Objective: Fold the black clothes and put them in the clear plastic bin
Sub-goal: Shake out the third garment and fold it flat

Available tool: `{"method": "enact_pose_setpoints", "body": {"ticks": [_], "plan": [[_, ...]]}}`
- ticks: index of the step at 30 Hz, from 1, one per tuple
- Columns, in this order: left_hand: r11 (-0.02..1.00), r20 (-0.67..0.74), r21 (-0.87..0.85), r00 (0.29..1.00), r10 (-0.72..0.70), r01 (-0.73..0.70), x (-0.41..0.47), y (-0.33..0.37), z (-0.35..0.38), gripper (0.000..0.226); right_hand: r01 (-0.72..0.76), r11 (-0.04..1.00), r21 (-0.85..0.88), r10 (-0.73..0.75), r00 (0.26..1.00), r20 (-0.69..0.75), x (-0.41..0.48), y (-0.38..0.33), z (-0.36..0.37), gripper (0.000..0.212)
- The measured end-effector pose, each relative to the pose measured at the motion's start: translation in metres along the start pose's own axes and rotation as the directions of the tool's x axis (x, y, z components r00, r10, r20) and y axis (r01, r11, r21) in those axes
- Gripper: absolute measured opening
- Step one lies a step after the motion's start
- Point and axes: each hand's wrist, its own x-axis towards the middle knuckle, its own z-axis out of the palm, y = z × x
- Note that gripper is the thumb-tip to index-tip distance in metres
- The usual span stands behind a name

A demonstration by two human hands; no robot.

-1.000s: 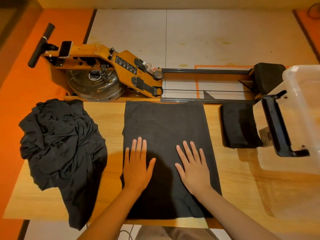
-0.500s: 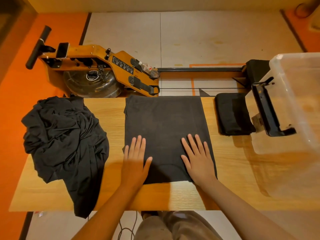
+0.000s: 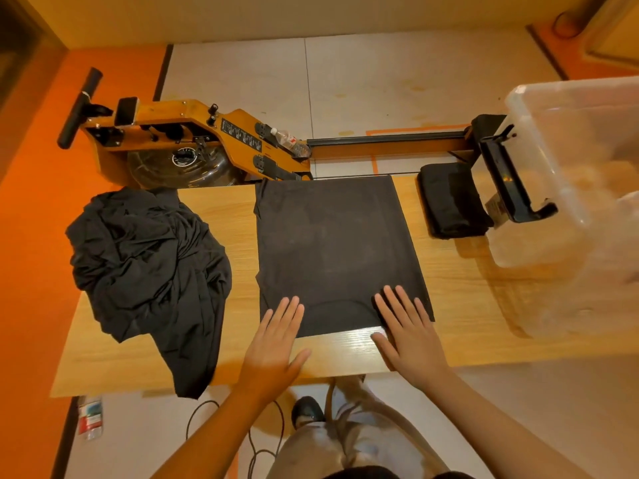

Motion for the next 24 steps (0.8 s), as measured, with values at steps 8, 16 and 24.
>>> {"method": "enact_pose_setpoints", "body": {"ticks": [8,16,24], "plan": [[0.999,0.044,0.000,0.998,0.042,-0.042,-0.020,-0.001,-0.001,0.090,0.044,0.998,-0.034,-0.043,0.998,0.048,-0.031,-0.009,0.010,0.091],[0.994,-0.016,0.026,0.994,0.105,-0.105,-0.058,-0.003,0.009,0.094,0.029,1.000,0.013,-0.028,0.998,-0.057,-0.062,-0.006,0.011,0.088],[0.992,0.005,0.124,1.000,0.012,-0.013,-0.054,-0.002,-0.003,0.105,0.037,0.994,-0.105,-0.037,0.999,-0.004,-0.049,-0.001,0.000,0.102]]}}
